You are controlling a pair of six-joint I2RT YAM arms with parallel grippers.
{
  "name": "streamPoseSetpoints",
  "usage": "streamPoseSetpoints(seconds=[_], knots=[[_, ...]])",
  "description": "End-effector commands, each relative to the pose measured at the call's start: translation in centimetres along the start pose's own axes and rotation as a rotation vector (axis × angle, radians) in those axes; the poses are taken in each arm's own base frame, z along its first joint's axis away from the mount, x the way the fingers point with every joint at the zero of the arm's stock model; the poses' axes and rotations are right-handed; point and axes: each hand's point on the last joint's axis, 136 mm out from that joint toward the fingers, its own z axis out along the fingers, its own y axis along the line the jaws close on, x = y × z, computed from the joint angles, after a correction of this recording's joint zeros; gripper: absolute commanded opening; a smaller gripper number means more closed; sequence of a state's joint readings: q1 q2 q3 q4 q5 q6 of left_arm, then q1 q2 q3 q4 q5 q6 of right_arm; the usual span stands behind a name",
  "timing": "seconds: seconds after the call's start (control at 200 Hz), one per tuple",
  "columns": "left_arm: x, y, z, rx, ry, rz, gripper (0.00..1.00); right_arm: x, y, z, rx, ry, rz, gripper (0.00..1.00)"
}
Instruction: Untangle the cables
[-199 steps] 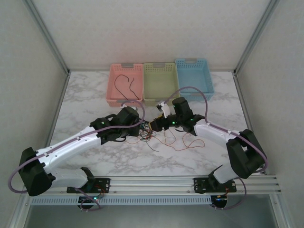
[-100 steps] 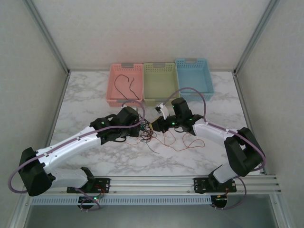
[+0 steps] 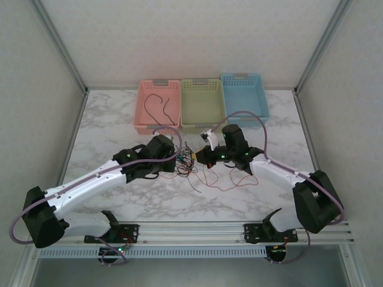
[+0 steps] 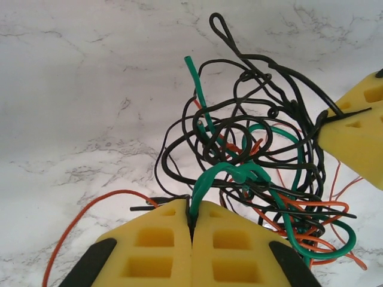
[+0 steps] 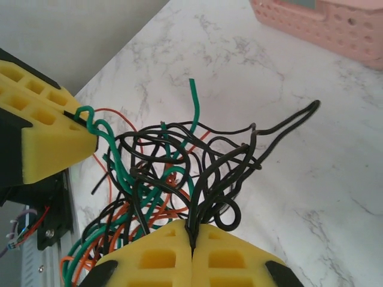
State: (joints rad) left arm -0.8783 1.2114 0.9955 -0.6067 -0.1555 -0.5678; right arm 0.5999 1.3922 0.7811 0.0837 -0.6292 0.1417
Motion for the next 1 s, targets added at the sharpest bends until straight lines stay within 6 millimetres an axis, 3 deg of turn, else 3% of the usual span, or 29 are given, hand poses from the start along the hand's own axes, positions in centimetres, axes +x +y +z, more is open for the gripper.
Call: streamPoseSetpoints(seconds=[0.0,0.345,0.716,0.996], knots=[[-0.4,2.2,-1.4,-0.067,-0.031,-0.02,0.0,-1.2,-3.3,-1.8,0.156,-0.081,0.035,0.0],[-1.2,5.2,-3.5,-0.112,-0.08,-0.104,0.0,-0.4,-9.8,-6.7,0.408,-0.21,0.202,0.0],[-2.1,7.2,-6.3,-0.109,-0.131,-0.175,0.0,1.6,-14.2,-10.5,0.615,-0.277,0.332,0.0],[-2.1,10.2,-9.1,-0.189,-0.172,-0.18,0.0,5.5,-18.9,-15.5,0.864,-0.296,0.539,0.0]])
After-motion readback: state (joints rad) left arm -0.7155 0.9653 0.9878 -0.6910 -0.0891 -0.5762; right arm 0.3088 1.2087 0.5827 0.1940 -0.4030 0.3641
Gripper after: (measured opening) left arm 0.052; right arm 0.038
